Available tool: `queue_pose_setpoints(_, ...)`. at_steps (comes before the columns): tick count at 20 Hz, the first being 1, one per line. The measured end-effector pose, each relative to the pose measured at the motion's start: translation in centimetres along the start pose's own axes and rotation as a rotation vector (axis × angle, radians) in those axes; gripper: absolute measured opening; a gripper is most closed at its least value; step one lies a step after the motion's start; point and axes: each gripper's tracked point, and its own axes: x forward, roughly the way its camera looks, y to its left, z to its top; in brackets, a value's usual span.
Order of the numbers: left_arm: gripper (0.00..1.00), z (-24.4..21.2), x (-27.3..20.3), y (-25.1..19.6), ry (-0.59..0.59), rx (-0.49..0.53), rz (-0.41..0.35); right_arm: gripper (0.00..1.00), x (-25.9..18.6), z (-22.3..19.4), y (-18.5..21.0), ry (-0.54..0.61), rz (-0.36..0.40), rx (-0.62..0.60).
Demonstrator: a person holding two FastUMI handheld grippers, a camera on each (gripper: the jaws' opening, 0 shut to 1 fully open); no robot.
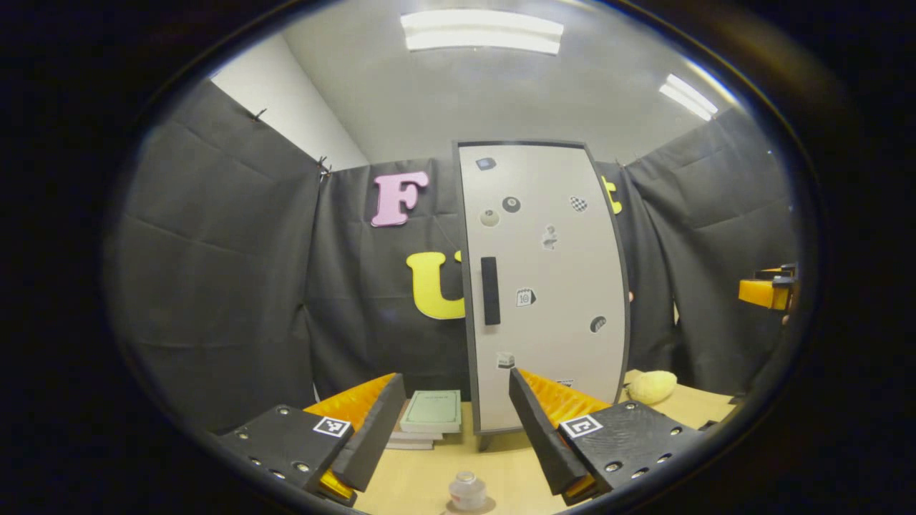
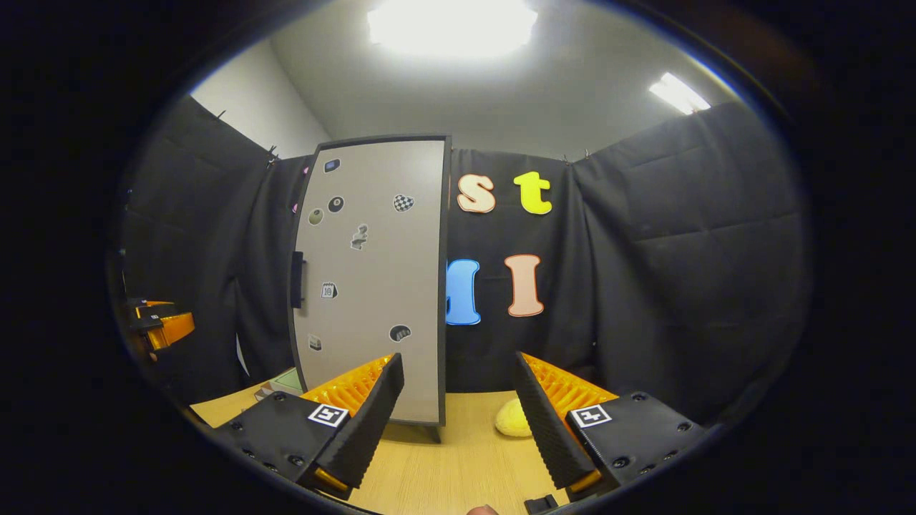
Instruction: Open the cabinet door with the right hand, grasp the bottle in the cabinet with the left hand and place it on the coaster, then close the cabinet door with the right hand.
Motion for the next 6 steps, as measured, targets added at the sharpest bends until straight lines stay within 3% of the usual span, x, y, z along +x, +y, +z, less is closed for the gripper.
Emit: queue_pose_setpoints(6, 0.90, 0.20, -0.66, 0.16, -0.005, 0.014, 0.004, 0.97, -0.08, 0.49, 0.45, -0.008, 0.009, -0.007)
